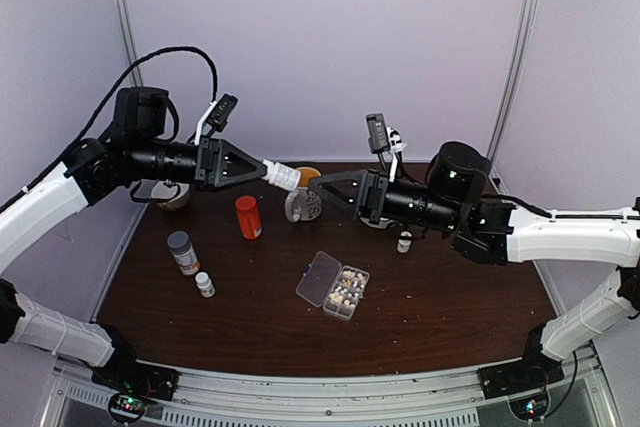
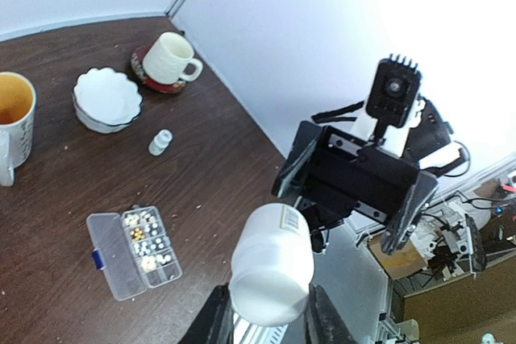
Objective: Sort the pills into containers
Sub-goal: Pass from the left arm to the right
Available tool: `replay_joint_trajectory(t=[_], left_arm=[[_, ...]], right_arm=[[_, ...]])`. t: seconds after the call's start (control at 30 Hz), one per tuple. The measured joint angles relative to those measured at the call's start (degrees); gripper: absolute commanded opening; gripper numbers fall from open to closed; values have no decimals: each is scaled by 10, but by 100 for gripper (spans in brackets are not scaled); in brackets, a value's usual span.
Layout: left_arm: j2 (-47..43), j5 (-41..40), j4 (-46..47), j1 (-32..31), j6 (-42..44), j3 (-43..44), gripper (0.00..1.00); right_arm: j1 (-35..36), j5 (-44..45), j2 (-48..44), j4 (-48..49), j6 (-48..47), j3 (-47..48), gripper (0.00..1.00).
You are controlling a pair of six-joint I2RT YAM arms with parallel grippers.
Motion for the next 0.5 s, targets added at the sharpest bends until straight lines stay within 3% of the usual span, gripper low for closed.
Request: replay_joint_trajectory(t=[0.17,0.3,0.5], left_arm=[[-14,41,73,-6,-42,-17,12],[-10,61,102,-20,-62,-21,12],[-7,81,130,-33,-76,-23,12]], right_arm=[[20,0,-4,21,-1,1,83],[30,0,-4,26,-2,3,74],[33,3,-2,26,-14,17,49]])
